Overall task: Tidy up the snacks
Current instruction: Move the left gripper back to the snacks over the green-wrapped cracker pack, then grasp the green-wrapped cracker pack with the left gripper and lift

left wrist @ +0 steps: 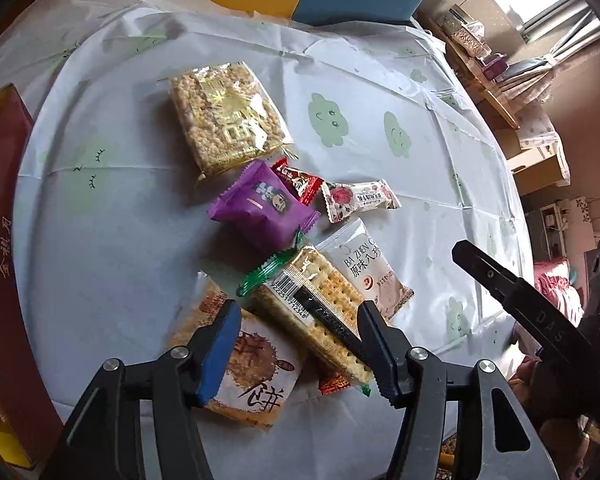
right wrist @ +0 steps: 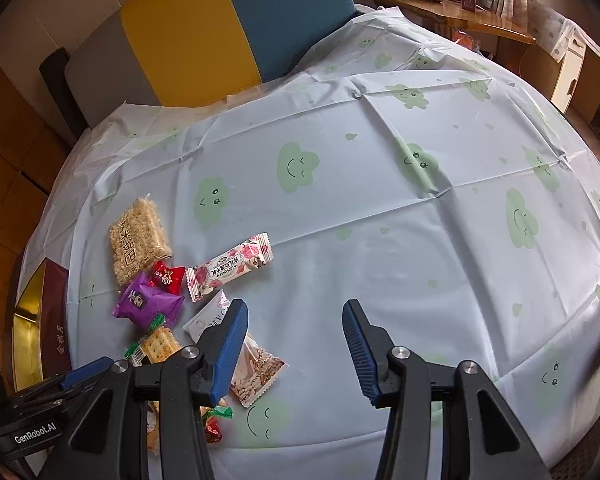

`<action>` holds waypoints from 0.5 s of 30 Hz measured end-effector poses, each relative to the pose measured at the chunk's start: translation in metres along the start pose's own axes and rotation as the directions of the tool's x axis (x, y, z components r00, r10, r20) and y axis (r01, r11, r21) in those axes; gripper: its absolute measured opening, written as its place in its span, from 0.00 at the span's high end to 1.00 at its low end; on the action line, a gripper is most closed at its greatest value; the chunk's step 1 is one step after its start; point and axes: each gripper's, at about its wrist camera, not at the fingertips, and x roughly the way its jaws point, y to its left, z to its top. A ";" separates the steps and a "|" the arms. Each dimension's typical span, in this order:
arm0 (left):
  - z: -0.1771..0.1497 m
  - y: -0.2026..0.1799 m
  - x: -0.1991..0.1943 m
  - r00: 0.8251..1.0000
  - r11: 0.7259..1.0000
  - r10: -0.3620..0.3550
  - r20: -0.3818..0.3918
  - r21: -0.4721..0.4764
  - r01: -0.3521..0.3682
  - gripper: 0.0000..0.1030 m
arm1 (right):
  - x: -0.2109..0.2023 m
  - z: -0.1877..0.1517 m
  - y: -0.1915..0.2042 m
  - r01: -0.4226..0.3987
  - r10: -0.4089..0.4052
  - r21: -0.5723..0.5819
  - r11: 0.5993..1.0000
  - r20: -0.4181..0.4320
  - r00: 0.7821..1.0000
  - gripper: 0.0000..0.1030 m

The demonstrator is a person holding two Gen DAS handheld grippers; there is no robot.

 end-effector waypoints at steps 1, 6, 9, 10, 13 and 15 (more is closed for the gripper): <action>-0.001 -0.003 0.004 1.000 1.000 0.008 -0.003 0.003 -0.008 0.40 | -0.001 0.000 0.000 -0.002 0.002 0.000 1.000 0.001 1.000 0.51; 0.010 -0.016 0.016 0.999 0.999 0.047 -0.006 0.012 -0.047 0.38 | -0.003 0.000 -0.005 -0.009 0.008 0.025 1.000 0.010 1.000 0.51; 0.022 -0.027 0.027 0.995 0.995 0.094 -0.017 0.036 -0.094 0.38 | -0.006 0.001 -0.008 -0.014 0.013 0.043 0.999 0.021 1.000 0.51; 0.024 -0.030 0.030 0.994 0.993 0.112 -0.020 0.049 -0.111 0.36 | -0.007 0.002 -0.009 -0.019 0.017 0.050 0.999 0.023 1.000 0.51; 0.027 -0.040 0.043 0.987 0.983 0.161 -0.028 0.090 -0.158 0.35 | -0.007 0.003 -0.013 -0.023 0.022 0.072 0.997 0.023 0.999 0.51; 0.025 -0.046 0.051 0.982 0.975 0.185 -0.039 0.136 -0.178 0.34 | -0.006 0.003 -0.015 -0.024 0.022 0.087 0.996 0.019 1.000 0.50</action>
